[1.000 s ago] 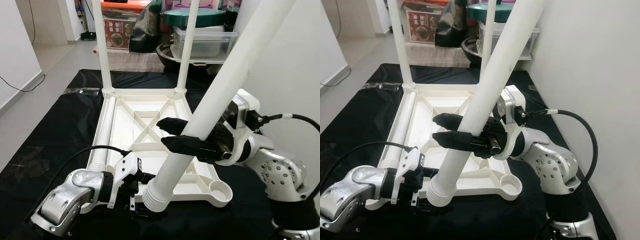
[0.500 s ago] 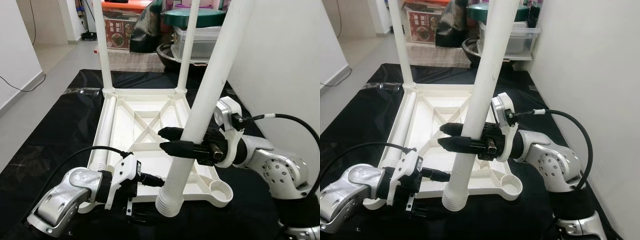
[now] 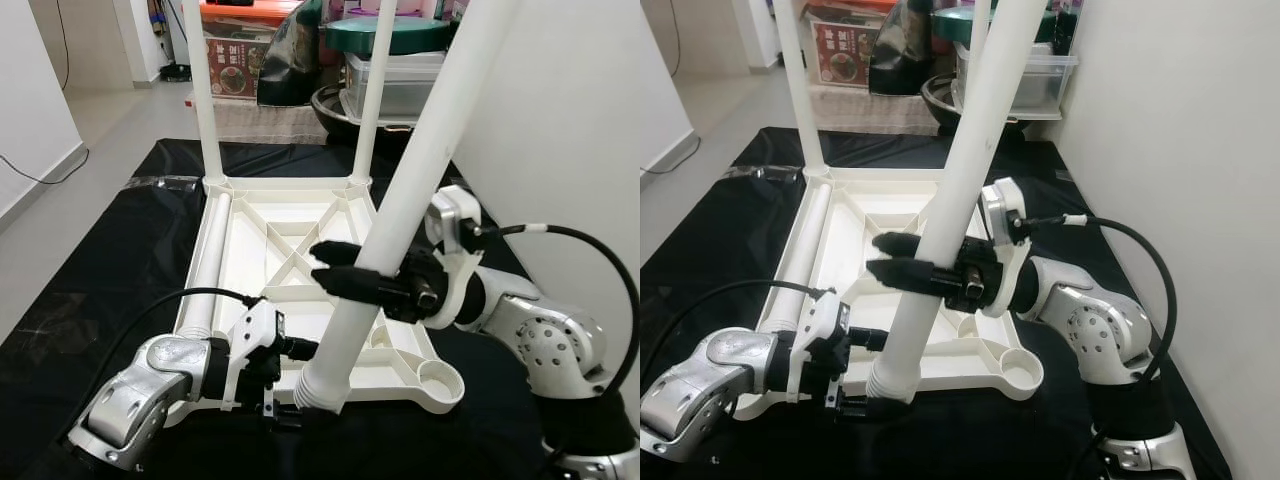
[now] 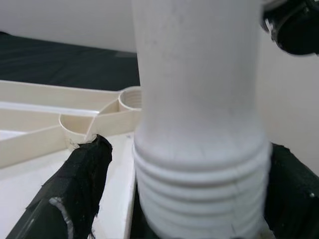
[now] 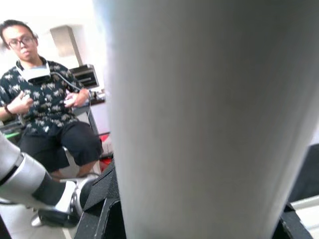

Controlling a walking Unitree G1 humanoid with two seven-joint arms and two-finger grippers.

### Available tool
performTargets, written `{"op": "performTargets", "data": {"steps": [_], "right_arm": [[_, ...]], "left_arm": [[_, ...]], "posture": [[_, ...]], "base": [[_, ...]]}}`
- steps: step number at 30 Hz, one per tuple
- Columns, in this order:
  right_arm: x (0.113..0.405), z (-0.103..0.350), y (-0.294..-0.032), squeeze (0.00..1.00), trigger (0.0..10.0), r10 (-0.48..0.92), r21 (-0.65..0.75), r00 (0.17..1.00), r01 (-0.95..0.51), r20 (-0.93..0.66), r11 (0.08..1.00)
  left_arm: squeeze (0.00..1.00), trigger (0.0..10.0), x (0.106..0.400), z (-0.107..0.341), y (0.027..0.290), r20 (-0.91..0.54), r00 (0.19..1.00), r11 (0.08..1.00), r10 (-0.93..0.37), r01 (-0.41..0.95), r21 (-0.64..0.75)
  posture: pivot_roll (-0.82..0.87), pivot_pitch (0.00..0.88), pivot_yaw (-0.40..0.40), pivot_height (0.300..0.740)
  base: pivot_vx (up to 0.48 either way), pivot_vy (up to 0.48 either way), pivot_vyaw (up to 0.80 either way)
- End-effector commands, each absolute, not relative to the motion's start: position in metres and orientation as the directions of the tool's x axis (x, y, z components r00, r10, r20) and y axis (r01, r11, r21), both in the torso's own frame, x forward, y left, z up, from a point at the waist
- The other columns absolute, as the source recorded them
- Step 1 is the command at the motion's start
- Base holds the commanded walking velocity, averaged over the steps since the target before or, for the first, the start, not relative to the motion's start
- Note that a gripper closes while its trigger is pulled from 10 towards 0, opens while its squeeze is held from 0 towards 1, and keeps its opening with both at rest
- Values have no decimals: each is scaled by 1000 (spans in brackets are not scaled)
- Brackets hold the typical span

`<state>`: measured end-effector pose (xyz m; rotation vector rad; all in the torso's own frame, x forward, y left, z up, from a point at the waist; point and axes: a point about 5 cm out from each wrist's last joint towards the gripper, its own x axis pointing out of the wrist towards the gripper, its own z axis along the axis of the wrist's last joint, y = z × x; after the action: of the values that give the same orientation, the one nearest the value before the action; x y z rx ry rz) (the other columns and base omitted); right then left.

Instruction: Building children table

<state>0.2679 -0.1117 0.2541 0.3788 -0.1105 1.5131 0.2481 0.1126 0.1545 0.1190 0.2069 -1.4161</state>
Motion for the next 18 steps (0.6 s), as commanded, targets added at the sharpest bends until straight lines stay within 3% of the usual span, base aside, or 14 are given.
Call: {"op": "performTargets", "data": {"steps": [1, 13, 14, 15, 16, 17, 18], "right_arm": [[262, 259, -106, 0, 0, 939, 153, 25, -988, 343, -30], [258, 257, -92, 0, 0, 924, 164, 22, -986, 381, -44], [258, 256, -92, 0, 0, 925, 164, 22, -986, 379, -44], [257, 256, -92, 0, 0, 925, 164, 23, -986, 378, -42], [257, 256, -92, 0, 0, 925, 164, 23, -986, 378, -42], [258, 255, -92, 0, 0, 926, 164, 24, -986, 376, -41], [258, 255, -92, 0, 0, 927, 164, 25, -986, 374, -39]], "left_arm": [[0, 10000, 251, 156, 113, -203, 165, 177, -965, 983, -41], [0, 10000, 254, 157, 110, -185, 161, 174, -969, 983, -55], [0, 5294, 255, 157, 110, -184, 160, 173, -970, 983, -56], [0, 3882, 255, 157, 110, -184, 160, 173, -970, 983, -57], [0, 3882, 255, 157, 110, -184, 160, 173, -970, 983, -57], [0, 0, 255, 157, 110, -177, 159, 173, -971, 983, -64], [0, 0, 254, 157, 110, -171, 160, 174, -972, 982, -71]], "posture": [[75, 0, -67, 740], [74, 0, -66, 740], [73, 0, -68, 740], [73, 0, -68, 740], [73, 0, -68, 740], [73, 0, -68, 740], [71, 0, -68, 740]], "base": [[0, 0, 0], [0, 0, 0], [0, 0, 0], [0, 0, 0], [0, 0, 0], [0, 0, 0], [0, 0, 0]]}}
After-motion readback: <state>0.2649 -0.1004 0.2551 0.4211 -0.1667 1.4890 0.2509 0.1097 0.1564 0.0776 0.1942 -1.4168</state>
